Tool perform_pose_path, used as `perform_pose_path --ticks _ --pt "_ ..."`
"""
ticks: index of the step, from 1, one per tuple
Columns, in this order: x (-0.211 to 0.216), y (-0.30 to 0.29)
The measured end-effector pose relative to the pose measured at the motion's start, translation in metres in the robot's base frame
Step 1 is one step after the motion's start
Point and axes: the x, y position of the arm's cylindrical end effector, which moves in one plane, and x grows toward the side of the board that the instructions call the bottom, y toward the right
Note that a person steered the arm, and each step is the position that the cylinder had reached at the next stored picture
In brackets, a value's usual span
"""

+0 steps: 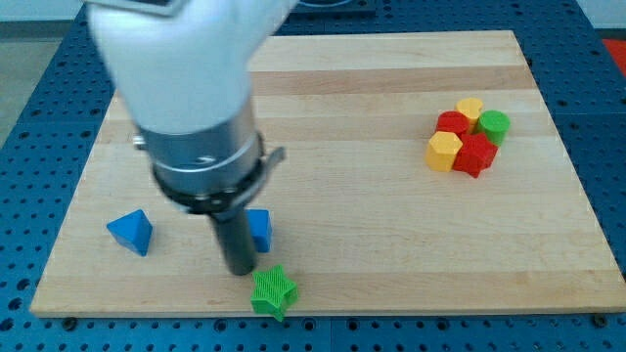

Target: Move the green star to the bottom center of the board

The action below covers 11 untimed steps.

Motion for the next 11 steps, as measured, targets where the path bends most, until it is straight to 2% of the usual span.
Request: perform_pose_path --ticks 1,2,4,6,11 --pt "0.001 -0.032" --pt "0.041 -0.034" --pt "0.04 -0.004" --pt "0.029 0.075" --pt "0.036 0.077"
